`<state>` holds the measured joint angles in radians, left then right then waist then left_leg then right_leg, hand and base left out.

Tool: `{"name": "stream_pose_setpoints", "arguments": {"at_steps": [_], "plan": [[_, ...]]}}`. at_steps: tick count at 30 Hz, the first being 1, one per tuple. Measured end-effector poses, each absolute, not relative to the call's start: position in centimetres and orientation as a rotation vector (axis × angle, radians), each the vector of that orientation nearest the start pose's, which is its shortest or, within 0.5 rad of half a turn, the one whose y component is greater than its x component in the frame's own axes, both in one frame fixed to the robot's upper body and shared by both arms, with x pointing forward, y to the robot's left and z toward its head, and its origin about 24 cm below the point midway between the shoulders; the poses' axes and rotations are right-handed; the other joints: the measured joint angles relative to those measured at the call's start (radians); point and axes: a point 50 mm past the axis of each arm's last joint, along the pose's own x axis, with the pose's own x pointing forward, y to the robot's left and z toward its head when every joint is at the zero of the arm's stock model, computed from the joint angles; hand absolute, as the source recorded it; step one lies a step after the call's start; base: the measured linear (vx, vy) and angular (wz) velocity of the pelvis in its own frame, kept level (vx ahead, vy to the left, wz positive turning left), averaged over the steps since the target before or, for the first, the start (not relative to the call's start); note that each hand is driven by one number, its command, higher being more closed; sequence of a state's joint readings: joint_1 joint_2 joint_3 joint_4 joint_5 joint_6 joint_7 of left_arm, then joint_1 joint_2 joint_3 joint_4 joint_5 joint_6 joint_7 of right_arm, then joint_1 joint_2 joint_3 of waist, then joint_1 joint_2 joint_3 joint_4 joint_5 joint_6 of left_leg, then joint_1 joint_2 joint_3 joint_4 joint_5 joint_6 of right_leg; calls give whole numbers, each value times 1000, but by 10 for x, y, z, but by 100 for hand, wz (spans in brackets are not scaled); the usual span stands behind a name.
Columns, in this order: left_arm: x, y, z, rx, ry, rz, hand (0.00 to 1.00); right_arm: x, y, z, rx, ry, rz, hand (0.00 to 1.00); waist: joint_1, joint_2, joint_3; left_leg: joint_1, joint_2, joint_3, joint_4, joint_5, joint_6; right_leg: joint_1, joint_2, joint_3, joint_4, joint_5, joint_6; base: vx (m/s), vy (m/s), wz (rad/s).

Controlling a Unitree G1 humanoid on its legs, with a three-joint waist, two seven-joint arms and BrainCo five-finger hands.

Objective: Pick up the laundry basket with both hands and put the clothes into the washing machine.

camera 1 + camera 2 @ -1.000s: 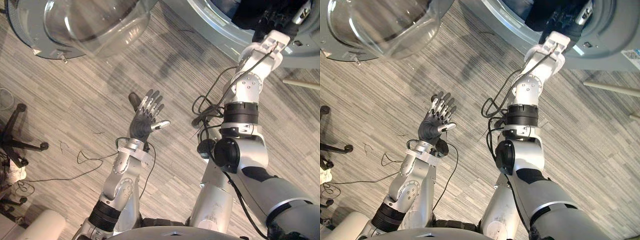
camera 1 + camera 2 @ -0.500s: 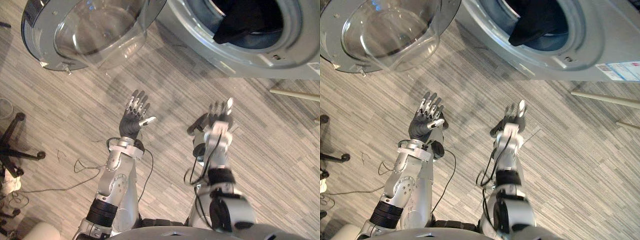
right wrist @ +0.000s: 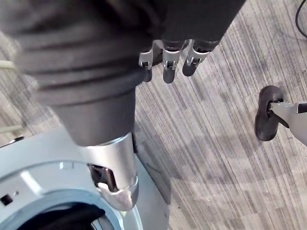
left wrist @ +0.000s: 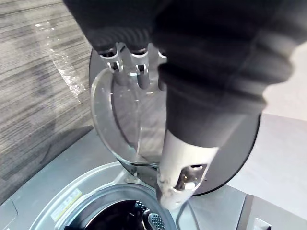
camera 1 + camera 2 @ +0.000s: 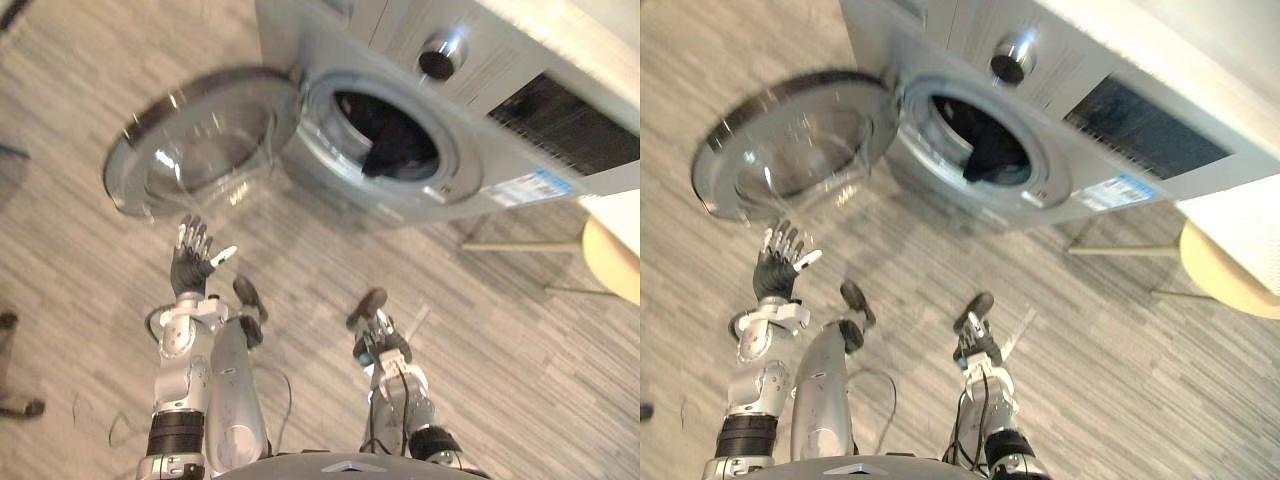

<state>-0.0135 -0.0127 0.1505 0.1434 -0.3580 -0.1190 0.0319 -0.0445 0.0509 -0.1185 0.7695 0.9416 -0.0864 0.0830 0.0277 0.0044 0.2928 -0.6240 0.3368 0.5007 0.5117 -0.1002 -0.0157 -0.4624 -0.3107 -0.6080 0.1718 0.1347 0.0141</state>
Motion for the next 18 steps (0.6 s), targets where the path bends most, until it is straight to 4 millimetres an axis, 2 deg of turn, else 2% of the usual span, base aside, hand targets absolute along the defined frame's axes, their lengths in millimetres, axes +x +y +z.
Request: {"name": "stream_pose_setpoints", "arguments": {"at_steps": [1, 2, 4, 6, 7, 8, 9, 11, 12, 13, 15, 16, 18], "plan": [[244, 192, -2, -374, 85, 278, 0, 191, -157, -113, 934, 563, -408, 0, -4, 0, -27, 81, 1, 44, -4, -43, 12, 68, 11, 1, -59, -49, -86, 35, 95, -62], [242, 193, -6, -376, 100, 288, 0, 190, -158, -114, 921, 568, -411, 0, -4, 1, -29, 100, 1, 54, -14, -46, 15, 78, 12, -2, -60, -73, -105, 73, 133, -82], [230, 195, -34, -396, 219, 364, 0, 187, -159, -116, 829, 604, -402, 0, -21, 6, -50, 213, 7, 98, -55, -58, 40, 88, 7, 39, 293, -105, -83, 110, 91, -44], [216, 200, -55, -401, 313, 417, 0, 179, -159, -123, 767, 657, -413, 0, -23, -1, -84, 270, 3, 130, -66, -64, 52, 107, 38, 61, 458, -216, -46, 200, -11, -21], [208, 204, -66, -412, 366, 462, 0, 172, -162, -128, 744, 688, -428, 0, -23, -27, -113, 304, -8, 156, -74, -66, 55, 121, 69, 87, 482, -260, -18, 186, -50, -34], [202, 207, -73, -420, 396, 496, 0, 166, -162, -131, 731, 709, -438, 0, -23, -31, -129, 314, -18, 173, -76, -61, 47, 121, 76, 104, 452, -266, -10, 202, 1, -52], [192, 210, -84, -446, 446, 552, 0, 162, -165, -133, 712, 721, -447, 0, -20, -42, -161, 328, -28, 199, -84, -59, 44, 135, 97, 139, 384, -265, 16, 151, 36, -74], [179, 212, -98, -467, 528, 631, 0, 153, -166, -137, 660, 760, -442, 0, 2, -44, -204, 379, -59, 261, -184, -11, 39, 212, 156, 201, 160, -259, 38, 163, 17, -96], [185, 212, -96, -452, 532, 624, 0, 147, -166, -141, 623, 792, -429, 0, 0, -47, -206, 396, -81, 275, -201, -4, 38, 249, 162, 219, 80, -273, 24, 119, -31, -54], [190, 211, -94, -448, 528, 615, 0, 144, -166, -142, 614, 806, -426, 0, 1, -39, -207, 398, -82, 274, -199, -3, 36, 269, 169, 223, 48, -268, 22, 56, -59, -31], [207, 216, -83, -436, 484, 609, 0, 143, -167, -143, 571, 827, -412, 0, 20, -8, -225, 402, -58, 261, -174, 14, 25, 291, 197, 253, -11, -229, 10, 9, -99, -44], [211, 219, -79, -428, 469, 607, 0, 143, -167, -143, 565, 831, -409, 0, 23, -5, -227, 406, -51, 259, -163, 16, 22, 293, 197, 262, -10, -228, 9, -16, -84, -47], [225, 234, -55, -399, 361, 604, 0, 140, -168, -145, 531, 857, -393, 0, 27, -4, -228, 403, -53, 170, -135, 44, -20, 295, 191, 277, 5, -227, 7, -47, -78, -28]]}}
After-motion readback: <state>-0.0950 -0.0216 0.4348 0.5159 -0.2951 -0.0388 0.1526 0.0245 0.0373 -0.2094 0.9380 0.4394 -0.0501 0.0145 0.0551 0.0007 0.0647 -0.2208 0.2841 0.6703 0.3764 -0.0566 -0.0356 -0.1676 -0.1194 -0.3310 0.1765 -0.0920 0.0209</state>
